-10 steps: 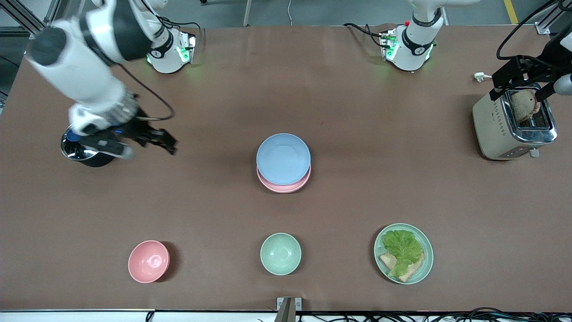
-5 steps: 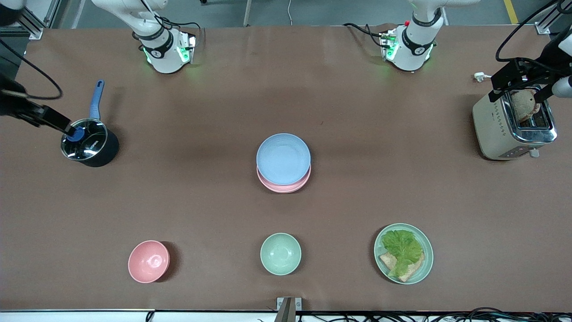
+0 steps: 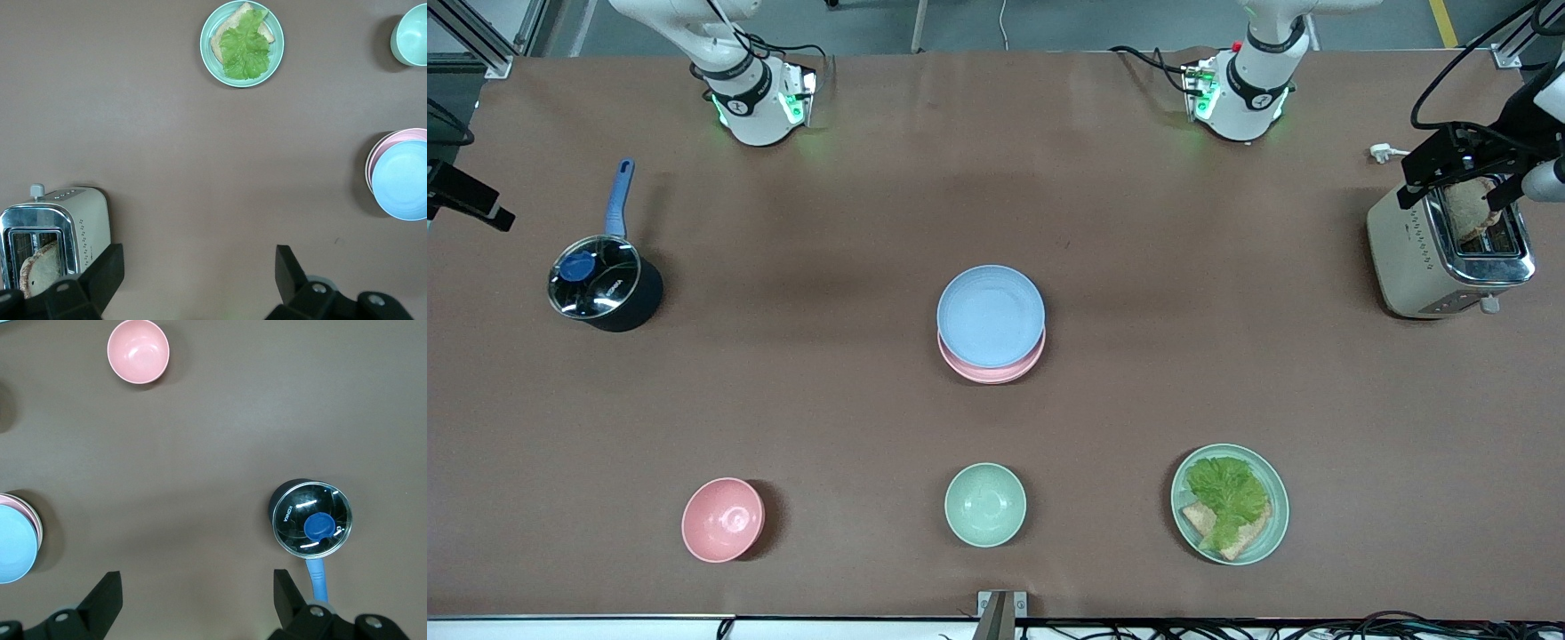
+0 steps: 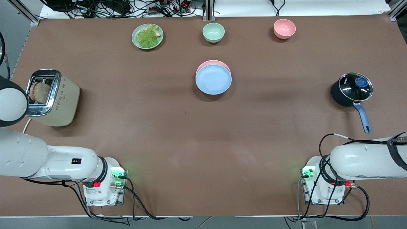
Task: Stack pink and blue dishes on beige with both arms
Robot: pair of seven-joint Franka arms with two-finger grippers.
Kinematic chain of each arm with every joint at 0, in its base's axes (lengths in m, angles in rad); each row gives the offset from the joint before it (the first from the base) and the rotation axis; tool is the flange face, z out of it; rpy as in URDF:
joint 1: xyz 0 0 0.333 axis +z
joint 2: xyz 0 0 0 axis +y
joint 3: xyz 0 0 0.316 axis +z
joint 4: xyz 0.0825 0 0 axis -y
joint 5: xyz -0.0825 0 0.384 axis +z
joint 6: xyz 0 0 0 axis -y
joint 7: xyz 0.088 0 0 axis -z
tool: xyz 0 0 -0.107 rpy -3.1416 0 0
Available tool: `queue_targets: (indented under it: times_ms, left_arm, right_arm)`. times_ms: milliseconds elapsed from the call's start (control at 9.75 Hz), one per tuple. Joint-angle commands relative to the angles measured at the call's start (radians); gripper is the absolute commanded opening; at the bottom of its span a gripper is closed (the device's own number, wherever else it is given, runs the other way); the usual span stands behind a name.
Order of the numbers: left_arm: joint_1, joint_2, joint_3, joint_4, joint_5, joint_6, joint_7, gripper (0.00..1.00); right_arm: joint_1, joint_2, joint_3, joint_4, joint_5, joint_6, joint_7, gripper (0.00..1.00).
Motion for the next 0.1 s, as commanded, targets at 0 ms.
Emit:
queue_targets:
  times_ms: [0]
  left_arm:
    - [-0.003, 0.003, 0.008, -0.033, -0.011, 0.013, 0.012, 1.0]
  right_arm:
    - [0.003, 0.006, 0.006, 0.015, -0.025, -0.013, -0.028, 1.0]
